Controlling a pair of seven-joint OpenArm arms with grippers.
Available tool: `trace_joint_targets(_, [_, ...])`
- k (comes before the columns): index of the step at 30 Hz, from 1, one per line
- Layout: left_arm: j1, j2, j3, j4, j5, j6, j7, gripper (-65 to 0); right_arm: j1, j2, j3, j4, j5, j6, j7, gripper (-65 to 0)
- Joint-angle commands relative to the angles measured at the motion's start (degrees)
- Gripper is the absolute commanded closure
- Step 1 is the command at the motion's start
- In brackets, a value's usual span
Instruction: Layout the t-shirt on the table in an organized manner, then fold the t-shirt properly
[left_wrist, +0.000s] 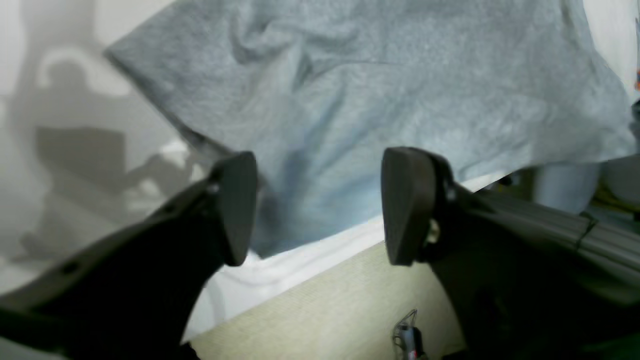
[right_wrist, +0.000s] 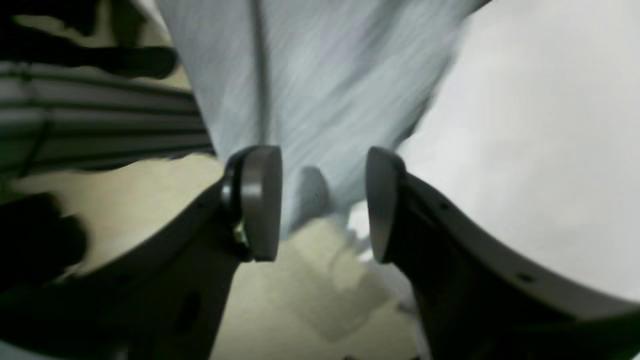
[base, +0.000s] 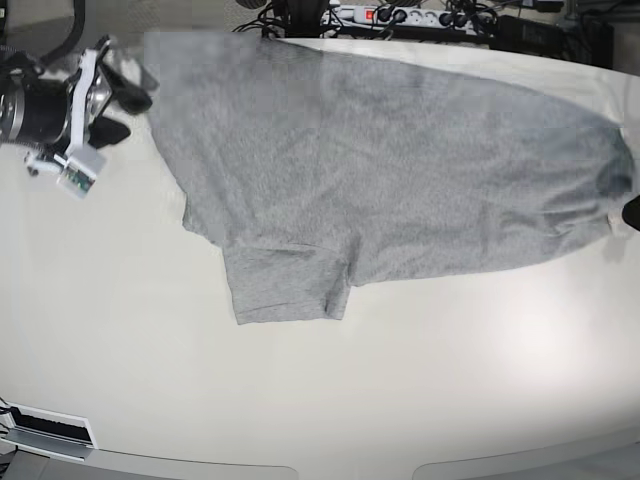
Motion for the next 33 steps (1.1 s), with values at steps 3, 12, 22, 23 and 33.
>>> trace_joint_targets(3, [-3.17, -4.28, -0.68, 0.59, -0.99, -0.34, -3.96, -39.7, 3.26, 0.96, 2.4, 0.85, 0.94, 0.3, 0.84, -29.5])
trace_joint_targets(12, [-6.73, 2.12, -0.66, 0.59, 0.35, -0.34, -7.85, 0.0, 7.23, -3.37, 0.61, -0.74, -6.8, 0.3, 20.83, 0.0])
trace_joint_targets(22, [-6.4, 15.58, -0.52, 0.59, 17.81, -0.34, -15.87, 0.0, 18.62, -10.43, -16.98, -18.86, -23.8, 0.3, 26.45, 0.0])
trace_joint_targets(23, [-6.43, 16.5, -0.52, 0.59, 18.86, -0.34, -16.28, 0.0, 20.0, -10.88, -18.64, -20.98, -24.79, 0.3, 26.88, 0.0])
trace_joint_targets(33, [-2.36, 18.64, 2.43, 0.57, 33.9, -0.34, -28.46, 0.0, 29.42, -12.0, -29.83, -35.98, -34.99, -2.58, 35.71, 0.0])
